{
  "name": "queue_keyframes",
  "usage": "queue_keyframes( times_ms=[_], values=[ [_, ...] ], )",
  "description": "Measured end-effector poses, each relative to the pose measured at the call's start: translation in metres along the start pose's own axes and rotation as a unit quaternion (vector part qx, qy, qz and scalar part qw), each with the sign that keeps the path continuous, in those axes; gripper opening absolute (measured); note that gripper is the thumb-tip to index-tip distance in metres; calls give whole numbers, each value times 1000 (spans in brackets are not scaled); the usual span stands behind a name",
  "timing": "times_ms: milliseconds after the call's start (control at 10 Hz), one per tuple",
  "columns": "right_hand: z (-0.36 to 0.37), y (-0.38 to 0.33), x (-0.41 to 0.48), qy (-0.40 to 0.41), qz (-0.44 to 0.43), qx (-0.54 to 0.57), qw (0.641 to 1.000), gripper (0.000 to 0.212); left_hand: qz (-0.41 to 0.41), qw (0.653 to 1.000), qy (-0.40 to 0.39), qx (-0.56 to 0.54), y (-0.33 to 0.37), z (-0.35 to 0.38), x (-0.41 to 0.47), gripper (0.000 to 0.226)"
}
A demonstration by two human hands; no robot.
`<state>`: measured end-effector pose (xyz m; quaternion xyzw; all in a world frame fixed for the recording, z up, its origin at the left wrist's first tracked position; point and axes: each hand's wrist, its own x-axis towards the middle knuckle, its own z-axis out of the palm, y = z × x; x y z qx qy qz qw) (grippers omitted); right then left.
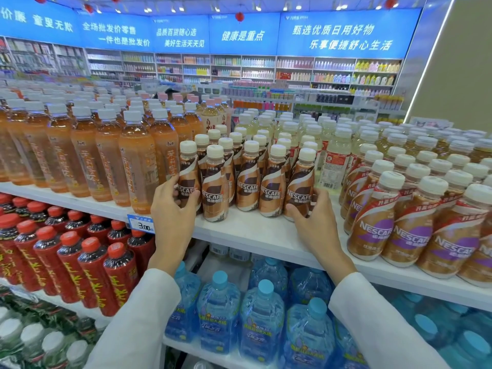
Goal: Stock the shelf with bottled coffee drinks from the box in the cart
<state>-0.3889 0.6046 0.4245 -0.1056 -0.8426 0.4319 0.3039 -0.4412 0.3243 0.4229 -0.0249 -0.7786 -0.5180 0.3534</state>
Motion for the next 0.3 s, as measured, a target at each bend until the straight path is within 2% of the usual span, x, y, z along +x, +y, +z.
queue_keyframes(
  times_ms=[200,300],
  values=[
    [-7,0,-14,0,-5,-8,1000,73,-16,999,-2,-38,3,-6,-31,49],
    [-10,4,-22,7,-10,-8,1000,69,-38,998,-5,-41,0,-8,-45,43]
  ],
)
